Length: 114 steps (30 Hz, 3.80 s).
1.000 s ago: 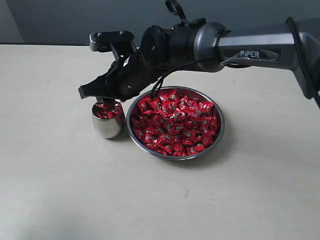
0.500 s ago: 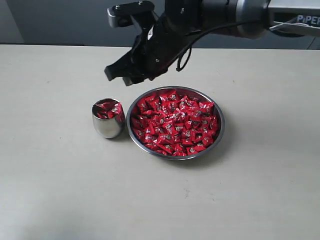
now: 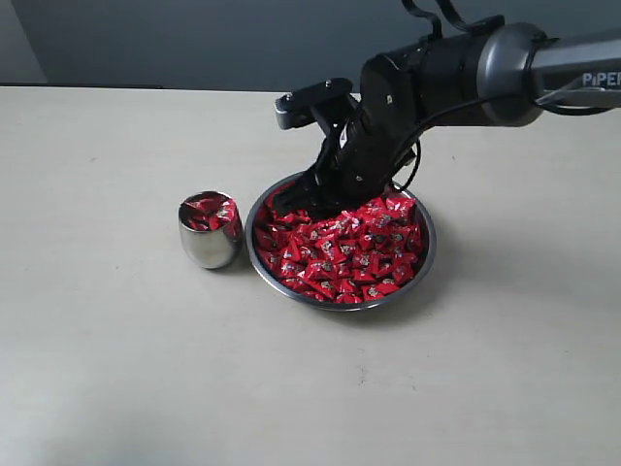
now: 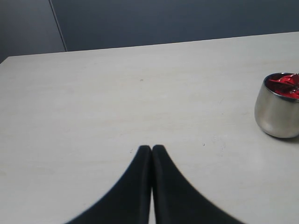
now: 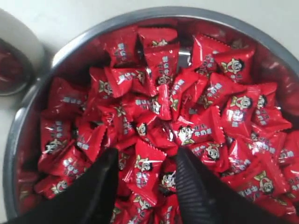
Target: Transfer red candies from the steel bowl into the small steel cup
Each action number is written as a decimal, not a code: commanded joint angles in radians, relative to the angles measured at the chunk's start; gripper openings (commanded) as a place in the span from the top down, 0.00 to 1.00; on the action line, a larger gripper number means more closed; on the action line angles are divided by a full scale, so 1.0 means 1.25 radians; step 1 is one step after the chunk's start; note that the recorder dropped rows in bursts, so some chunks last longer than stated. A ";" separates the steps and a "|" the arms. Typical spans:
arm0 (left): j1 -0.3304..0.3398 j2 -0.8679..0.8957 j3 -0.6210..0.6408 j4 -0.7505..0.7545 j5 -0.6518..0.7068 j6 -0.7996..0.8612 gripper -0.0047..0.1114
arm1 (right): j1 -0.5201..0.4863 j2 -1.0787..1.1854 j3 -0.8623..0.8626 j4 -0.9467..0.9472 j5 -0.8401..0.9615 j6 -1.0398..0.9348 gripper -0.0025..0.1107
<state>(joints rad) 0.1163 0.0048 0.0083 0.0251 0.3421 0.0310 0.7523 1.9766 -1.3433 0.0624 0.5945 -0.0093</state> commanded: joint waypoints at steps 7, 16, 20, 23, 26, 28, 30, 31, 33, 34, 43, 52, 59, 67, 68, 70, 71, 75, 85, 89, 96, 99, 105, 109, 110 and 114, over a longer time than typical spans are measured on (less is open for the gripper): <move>-0.006 -0.004 -0.007 0.002 -0.004 -0.001 0.96 | -0.034 0.075 0.010 -0.008 -0.047 0.007 0.63; -0.006 -0.004 -0.007 0.002 -0.004 -0.001 0.96 | -0.034 0.097 0.010 0.035 -0.056 0.002 0.98; -0.006 -0.004 -0.007 0.002 -0.004 -0.001 0.96 | -0.034 0.088 0.009 0.035 -0.056 0.002 0.99; -0.006 -0.004 -0.007 0.002 -0.004 -0.001 0.96 | -0.034 0.059 0.009 0.035 -0.057 0.007 0.99; -0.006 -0.004 -0.007 0.002 -0.004 -0.001 0.96 | -0.034 0.029 0.009 0.035 -0.057 0.007 0.99; -0.006 -0.004 -0.007 0.002 -0.004 -0.001 0.96 | -0.034 0.013 0.009 0.035 -0.059 0.007 0.99; -0.006 -0.004 -0.007 0.002 -0.004 -0.001 0.96 | -0.034 -0.001 0.009 0.036 -0.059 0.007 0.99; -0.006 -0.004 -0.007 0.002 -0.004 -0.001 0.96 | -0.034 -0.007 0.009 0.036 -0.059 0.007 0.99; -0.006 -0.004 -0.007 0.002 -0.004 -0.001 0.96 | -0.034 -0.015 0.009 0.040 -0.059 0.002 0.99; -0.006 -0.004 -0.007 0.002 -0.004 -0.001 0.96 | -0.034 -0.021 0.009 0.043 -0.059 0.002 0.99; -0.006 -0.004 -0.007 0.002 -0.004 -0.001 0.96 | 0.061 -0.079 0.009 0.049 -0.141 -0.020 0.99; -0.006 -0.004 -0.007 0.002 -0.004 -0.001 0.96 | 0.134 0.012 -0.071 0.047 -0.172 -0.022 0.99; -0.006 -0.004 -0.007 0.002 -0.004 -0.001 0.96 | 0.134 0.071 -0.080 0.046 -0.162 -0.022 0.99; -0.006 -0.004 -0.007 0.002 -0.004 -0.001 0.96 | 0.134 0.073 -0.080 0.044 -0.163 -0.022 0.99; -0.006 -0.004 -0.007 0.002 -0.004 -0.001 0.96 | 0.134 0.073 -0.080 0.044 -0.160 -0.022 0.99; -0.006 -0.004 -0.007 0.002 -0.004 -0.001 0.96 | 0.134 0.072 -0.080 0.044 -0.146 -0.022 0.99; -0.006 -0.004 -0.007 0.002 -0.004 -0.001 0.96 | 0.134 0.070 -0.080 0.043 -0.139 -0.022 0.99; -0.006 -0.004 -0.007 0.002 -0.004 -0.001 0.96 | 0.134 0.058 -0.080 0.040 -0.115 -0.022 0.98; -0.006 -0.004 -0.007 0.002 -0.004 -0.001 0.96 | 0.134 0.018 -0.080 0.032 -0.107 -0.022 0.57; -0.006 -0.004 -0.007 0.002 -0.004 -0.001 0.96 | 0.134 -0.007 -0.080 0.032 -0.106 -0.022 0.57; -0.006 -0.004 -0.007 0.002 -0.004 -0.001 0.96 | 0.134 -0.076 -0.079 0.032 -0.032 -0.022 0.57; -0.006 -0.004 -0.007 0.002 -0.004 -0.001 0.96 | 0.134 -0.123 -0.076 0.030 0.024 -0.020 0.57; -0.006 -0.004 -0.007 0.002 -0.004 -0.001 0.96 | 0.134 -0.267 -0.016 -0.023 0.086 0.027 0.79; -0.006 -0.004 -0.007 0.002 -0.004 -0.001 0.96 | 0.134 -0.386 0.046 -0.055 0.128 0.062 0.97; -0.006 -0.004 -0.007 0.002 -0.004 -0.001 0.96 | 0.134 -0.422 0.065 -0.057 0.138 0.062 0.98; -0.006 -0.004 -0.007 0.002 -0.004 -0.001 0.96 | 0.134 -0.568 0.142 -0.077 0.160 0.062 0.98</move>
<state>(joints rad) 0.1163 0.0048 0.0083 0.0251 0.3421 0.0310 0.9217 1.3853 -1.2264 0.0000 0.7674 0.0641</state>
